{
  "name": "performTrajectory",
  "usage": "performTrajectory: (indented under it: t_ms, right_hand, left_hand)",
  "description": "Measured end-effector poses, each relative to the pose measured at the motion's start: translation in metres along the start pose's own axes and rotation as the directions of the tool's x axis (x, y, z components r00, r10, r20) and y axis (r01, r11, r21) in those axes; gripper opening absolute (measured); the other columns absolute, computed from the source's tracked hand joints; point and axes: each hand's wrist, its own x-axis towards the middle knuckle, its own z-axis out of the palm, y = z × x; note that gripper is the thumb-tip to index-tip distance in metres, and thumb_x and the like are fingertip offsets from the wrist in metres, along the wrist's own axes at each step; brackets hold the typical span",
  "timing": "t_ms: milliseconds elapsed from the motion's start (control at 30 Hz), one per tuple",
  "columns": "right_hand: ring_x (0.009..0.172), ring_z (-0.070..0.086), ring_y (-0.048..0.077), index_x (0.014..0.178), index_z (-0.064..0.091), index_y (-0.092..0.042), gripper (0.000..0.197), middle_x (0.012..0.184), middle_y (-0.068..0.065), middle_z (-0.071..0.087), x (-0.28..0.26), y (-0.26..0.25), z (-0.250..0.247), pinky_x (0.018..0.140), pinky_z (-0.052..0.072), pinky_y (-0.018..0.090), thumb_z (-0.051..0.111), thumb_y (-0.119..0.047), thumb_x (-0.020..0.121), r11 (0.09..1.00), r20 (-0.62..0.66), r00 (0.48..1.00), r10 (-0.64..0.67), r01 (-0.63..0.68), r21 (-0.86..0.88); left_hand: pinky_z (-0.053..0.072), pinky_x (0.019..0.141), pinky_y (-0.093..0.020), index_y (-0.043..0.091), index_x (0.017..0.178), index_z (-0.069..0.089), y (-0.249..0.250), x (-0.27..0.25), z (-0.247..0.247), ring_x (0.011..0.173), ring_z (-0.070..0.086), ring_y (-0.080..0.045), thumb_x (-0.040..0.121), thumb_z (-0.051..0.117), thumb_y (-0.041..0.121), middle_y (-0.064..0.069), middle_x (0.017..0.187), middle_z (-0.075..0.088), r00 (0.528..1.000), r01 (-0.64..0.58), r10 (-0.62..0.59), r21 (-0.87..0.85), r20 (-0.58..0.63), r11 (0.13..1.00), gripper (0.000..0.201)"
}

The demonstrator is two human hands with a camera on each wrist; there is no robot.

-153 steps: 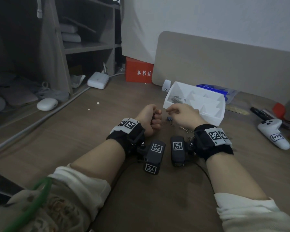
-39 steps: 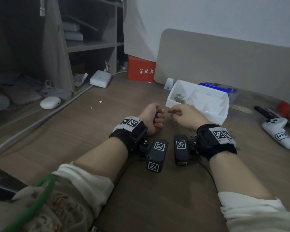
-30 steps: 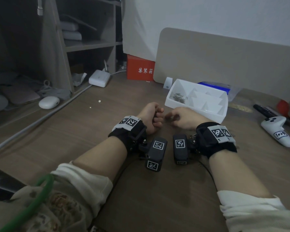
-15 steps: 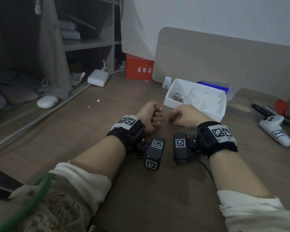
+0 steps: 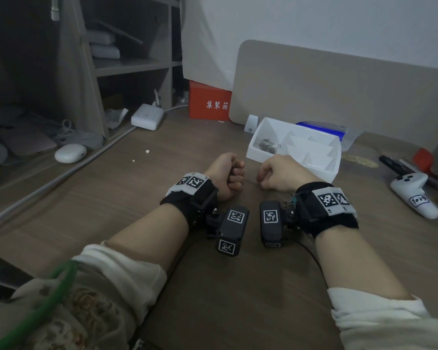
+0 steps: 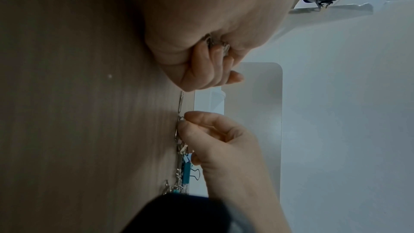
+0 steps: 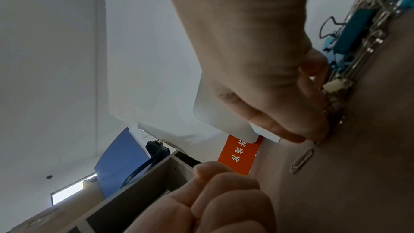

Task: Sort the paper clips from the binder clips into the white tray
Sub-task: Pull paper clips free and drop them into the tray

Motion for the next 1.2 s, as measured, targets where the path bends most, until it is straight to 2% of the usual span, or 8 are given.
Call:
performTrajectory:
  t_ms: [167, 433, 600, 733, 967, 1100, 1200]
  right_hand:
    - [0.081, 0.061, 0.014, 0.08, 0.072, -0.02, 0.012, 0.087, -0.001, 0.067, -0.001, -0.001, 0.0, 0.07, 0.042, 0.02, 0.072, -0.008, 0.076, 0.999, -0.014, 0.999, 0.029, -0.028, 0.027]
    - [0.08, 0.064, 0.015, 0.071, 0.07, -0.023, 0.013, 0.085, 0.0, 0.069, 0.001, -0.001, 0.005, 0.074, 0.052, 0.025, 0.072, -0.01, 0.071, 0.999, -0.042, 0.998, 0.038, -0.037, 0.033]
    - [0.083, 0.062, 0.016, 0.069, 0.069, -0.024, 0.014, 0.084, -0.001, 0.067, 0.002, -0.002, 0.005, 0.076, 0.05, 0.026, 0.072, -0.011, 0.071, 0.998, -0.081, 0.995, 0.054, -0.053, 0.018]
    - [0.084, 0.063, 0.017, 0.062, 0.066, -0.027, 0.017, 0.084, -0.001, 0.069, 0.003, -0.001, 0.008, 0.08, 0.054, 0.03, 0.073, -0.012, 0.068, 0.997, -0.107, 0.991, 0.078, -0.077, 0.019]
    - [0.084, 0.064, 0.019, 0.07, 0.071, -0.02, 0.01, 0.085, 0.001, 0.069, 0.002, -0.001, 0.008, 0.08, 0.055, 0.034, 0.073, -0.011, 0.067, 0.996, -0.15, 0.985, 0.09, -0.086, 0.032]
    - [0.073, 0.064, 0.018, 0.074, 0.073, -0.015, 0.01, 0.081, 0.002, 0.069, -0.001, -0.006, 0.006, 0.072, 0.058, 0.035, 0.069, -0.007, 0.07, 0.995, -0.177, 0.982, 0.072, -0.057, 0.086]
    - [0.078, 0.064, 0.018, 0.076, 0.072, -0.017, 0.011, 0.08, 0.0, 0.068, -0.003, -0.011, 0.0, 0.071, 0.056, 0.031, 0.068, -0.008, 0.071, 0.991, -0.255, 0.966, 0.051, -0.017, 0.134]
  left_hand:
    - [0.01, 0.03, -0.013, 0.015, 0.063, 0.038, 0.0, 0.0, 0.0, 0.027, 0.019, -0.006, 0.098, 0.03, 0.029, 0.006, 0.04, 0.026, 1.0, -0.003, 0.003, 0.002, -0.004, 1.0, 0.038]
    - [0.01, 0.03, -0.013, 0.015, 0.064, 0.038, 0.0, 0.0, 0.0, 0.027, 0.018, -0.005, 0.098, 0.03, 0.03, 0.006, 0.041, 0.025, 1.0, 0.005, -0.005, -0.002, -0.002, 1.0, 0.038]
    - [0.01, 0.029, -0.013, 0.015, 0.064, 0.038, 0.0, 0.001, 0.0, 0.027, 0.019, -0.006, 0.098, 0.031, 0.03, 0.006, 0.041, 0.025, 1.0, 0.008, -0.008, -0.005, -0.003, 1.0, 0.038]
    - [0.01, 0.028, -0.012, 0.015, 0.063, 0.038, 0.0, 0.0, 0.0, 0.027, 0.019, -0.006, 0.098, 0.03, 0.03, 0.006, 0.041, 0.025, 1.0, 0.007, -0.007, -0.001, -0.003, 1.0, 0.039]
    - [0.011, 0.03, -0.013, 0.015, 0.063, 0.038, 0.0, 0.001, 0.0, 0.027, 0.019, -0.006, 0.098, 0.03, 0.03, 0.006, 0.041, 0.026, 1.0, 0.006, -0.006, 0.005, 0.01, 1.0, 0.039]
    - [0.012, 0.031, -0.012, 0.015, 0.063, 0.039, -0.001, 0.0, 0.0, 0.028, 0.019, -0.006, 0.098, 0.03, 0.031, 0.006, 0.041, 0.027, 1.0, 0.016, -0.016, 0.017, 0.022, 1.0, 0.039]
    - [0.012, 0.031, -0.011, 0.014, 0.064, 0.039, -0.001, 0.001, 0.0, 0.028, 0.02, -0.007, 0.098, 0.03, 0.031, 0.005, 0.041, 0.027, 0.998, 0.037, -0.038, 0.023, 0.04, 0.999, 0.039]
